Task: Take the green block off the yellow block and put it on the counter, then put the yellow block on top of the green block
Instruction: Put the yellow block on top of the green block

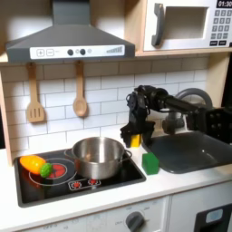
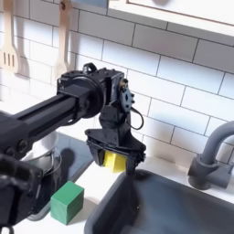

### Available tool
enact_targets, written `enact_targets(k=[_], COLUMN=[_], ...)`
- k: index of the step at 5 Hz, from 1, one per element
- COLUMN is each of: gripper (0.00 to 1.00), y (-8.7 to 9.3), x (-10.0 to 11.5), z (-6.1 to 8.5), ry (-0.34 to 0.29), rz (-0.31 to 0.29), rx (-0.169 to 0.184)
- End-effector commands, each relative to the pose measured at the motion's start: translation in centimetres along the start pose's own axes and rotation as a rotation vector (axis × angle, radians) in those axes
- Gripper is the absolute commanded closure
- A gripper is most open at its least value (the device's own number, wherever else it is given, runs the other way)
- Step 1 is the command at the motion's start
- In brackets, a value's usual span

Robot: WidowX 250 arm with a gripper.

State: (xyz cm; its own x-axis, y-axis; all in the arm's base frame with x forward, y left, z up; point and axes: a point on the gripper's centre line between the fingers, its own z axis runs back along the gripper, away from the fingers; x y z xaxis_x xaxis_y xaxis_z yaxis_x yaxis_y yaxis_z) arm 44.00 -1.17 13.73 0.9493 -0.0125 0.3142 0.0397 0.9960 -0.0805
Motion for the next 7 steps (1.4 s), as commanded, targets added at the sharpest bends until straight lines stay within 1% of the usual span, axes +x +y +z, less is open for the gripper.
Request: enact_targets(k=[1, 2, 3, 4, 5, 6, 7], gripper=[0.73, 1.00, 1.00, 1.00, 1.00, 1.00, 1.00], y=[0.1, -0.1, -0.3, -0.2, -0.3, 0.1, 0.5], x=[0.5, 0.7, 0.6, 0.5, 0.3, -0.3, -1.0], z=[0.0, -0.1, -0.1, 0.4, 0.8, 0.7, 1.0], ry=[-0.002, -0.005, 0.002, -0.001, 0.003, 0.022, 0.035], rz=[0.014, 0.013, 0.015, 0.017, 0.019, 0.021, 0.042], rx=[-0.002, -0.006, -0.008, -0.015, -0.047, -0.059, -0.067])
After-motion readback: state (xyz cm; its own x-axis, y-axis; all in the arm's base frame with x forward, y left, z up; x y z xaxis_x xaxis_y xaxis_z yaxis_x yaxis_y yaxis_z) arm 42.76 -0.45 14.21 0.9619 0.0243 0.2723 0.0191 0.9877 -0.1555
